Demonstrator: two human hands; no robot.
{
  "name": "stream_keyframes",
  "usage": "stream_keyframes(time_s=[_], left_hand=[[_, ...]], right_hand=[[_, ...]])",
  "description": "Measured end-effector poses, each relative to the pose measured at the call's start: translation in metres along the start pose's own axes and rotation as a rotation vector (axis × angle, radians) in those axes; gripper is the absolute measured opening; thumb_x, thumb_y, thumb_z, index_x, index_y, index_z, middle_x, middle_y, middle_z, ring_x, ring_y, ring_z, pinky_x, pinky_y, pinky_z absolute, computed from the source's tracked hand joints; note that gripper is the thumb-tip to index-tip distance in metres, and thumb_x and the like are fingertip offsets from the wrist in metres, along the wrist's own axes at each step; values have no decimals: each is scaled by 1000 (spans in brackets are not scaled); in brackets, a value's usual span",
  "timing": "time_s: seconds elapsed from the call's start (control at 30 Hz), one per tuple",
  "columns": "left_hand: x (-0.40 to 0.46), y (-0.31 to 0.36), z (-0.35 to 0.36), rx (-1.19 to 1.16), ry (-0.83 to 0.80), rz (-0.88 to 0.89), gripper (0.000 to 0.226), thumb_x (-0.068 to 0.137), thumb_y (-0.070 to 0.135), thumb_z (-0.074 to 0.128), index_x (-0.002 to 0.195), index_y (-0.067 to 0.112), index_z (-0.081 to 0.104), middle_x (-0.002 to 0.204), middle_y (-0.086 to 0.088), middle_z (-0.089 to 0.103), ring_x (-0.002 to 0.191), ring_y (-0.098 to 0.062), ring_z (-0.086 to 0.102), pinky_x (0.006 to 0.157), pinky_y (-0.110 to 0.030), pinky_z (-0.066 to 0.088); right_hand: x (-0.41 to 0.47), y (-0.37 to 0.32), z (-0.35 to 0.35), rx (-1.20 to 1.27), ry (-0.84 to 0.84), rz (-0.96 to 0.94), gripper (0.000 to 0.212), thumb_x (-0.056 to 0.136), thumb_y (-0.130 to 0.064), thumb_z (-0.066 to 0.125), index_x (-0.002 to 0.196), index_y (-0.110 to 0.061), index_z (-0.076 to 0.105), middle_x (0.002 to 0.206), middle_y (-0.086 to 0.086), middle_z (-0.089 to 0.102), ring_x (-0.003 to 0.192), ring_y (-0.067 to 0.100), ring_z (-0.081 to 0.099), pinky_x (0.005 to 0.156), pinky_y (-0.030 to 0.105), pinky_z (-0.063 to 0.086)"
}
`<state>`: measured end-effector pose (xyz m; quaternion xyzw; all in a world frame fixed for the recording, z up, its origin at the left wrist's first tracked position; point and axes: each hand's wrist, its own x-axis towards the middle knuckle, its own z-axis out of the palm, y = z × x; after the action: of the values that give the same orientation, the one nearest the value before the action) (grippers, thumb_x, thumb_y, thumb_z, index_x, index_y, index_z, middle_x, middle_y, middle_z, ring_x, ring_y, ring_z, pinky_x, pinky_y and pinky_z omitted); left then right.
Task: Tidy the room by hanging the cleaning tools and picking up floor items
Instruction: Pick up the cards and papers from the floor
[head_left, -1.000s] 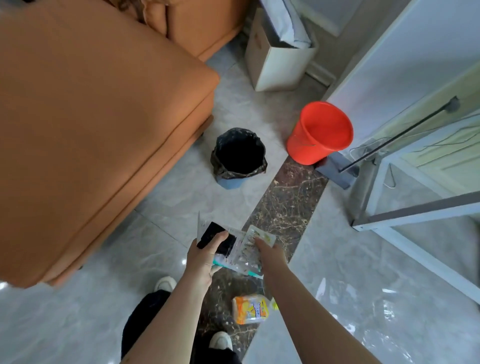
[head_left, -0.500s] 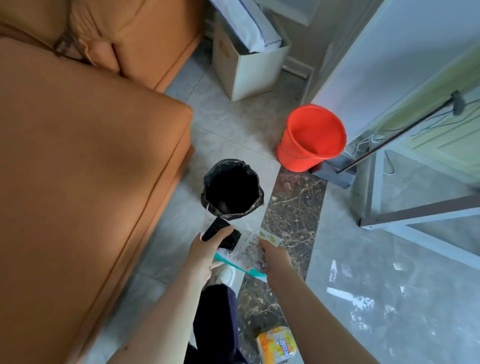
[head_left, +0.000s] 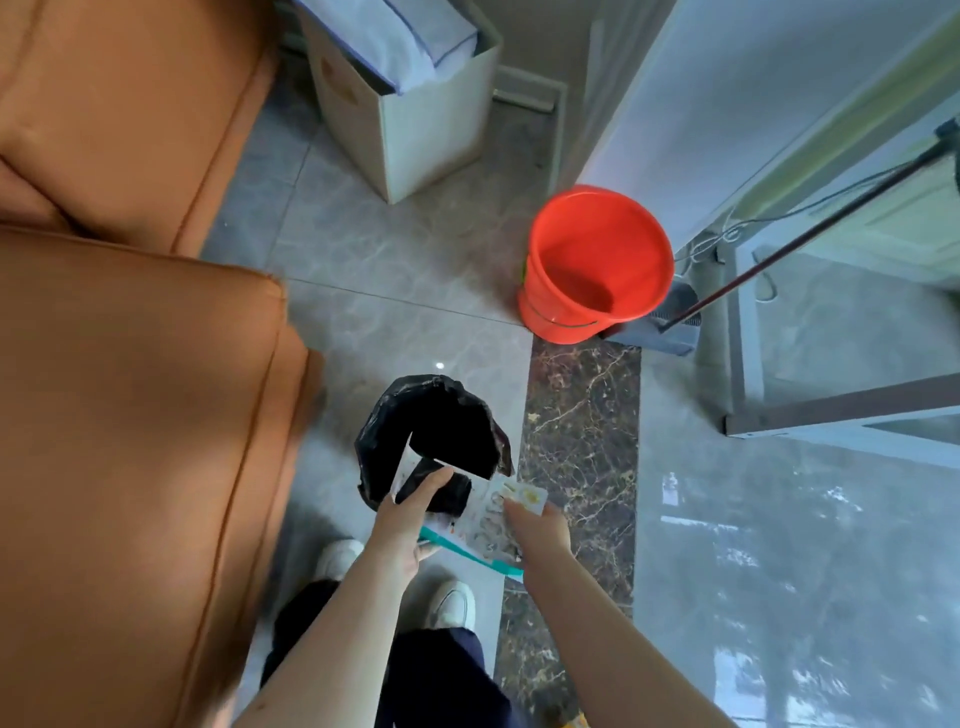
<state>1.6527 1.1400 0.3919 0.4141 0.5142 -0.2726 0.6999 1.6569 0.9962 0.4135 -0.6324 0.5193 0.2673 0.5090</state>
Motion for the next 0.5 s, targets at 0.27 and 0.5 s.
stream_keyframes(time_s=[0.27,0.5], left_hand=[[77,31,10,27,105,-117,82,67,28,82,136,16,40,129,-14,53,96,-27,56,75,-39,51],[111,46,9,222,162,-177,68,84,39,65,139,9,39,142,-15,41,127,-30,45,97,-41,43]], right_hand=[[37,-12,46,14,132,8,38,88,-21,58,124,-8,55,95,6,65,74,19,60,69,33,53],[48,-29,83,-73,75,40,29,89,-13,51,117,-6,56,89,1,59,80,19,57,78,36,53]])
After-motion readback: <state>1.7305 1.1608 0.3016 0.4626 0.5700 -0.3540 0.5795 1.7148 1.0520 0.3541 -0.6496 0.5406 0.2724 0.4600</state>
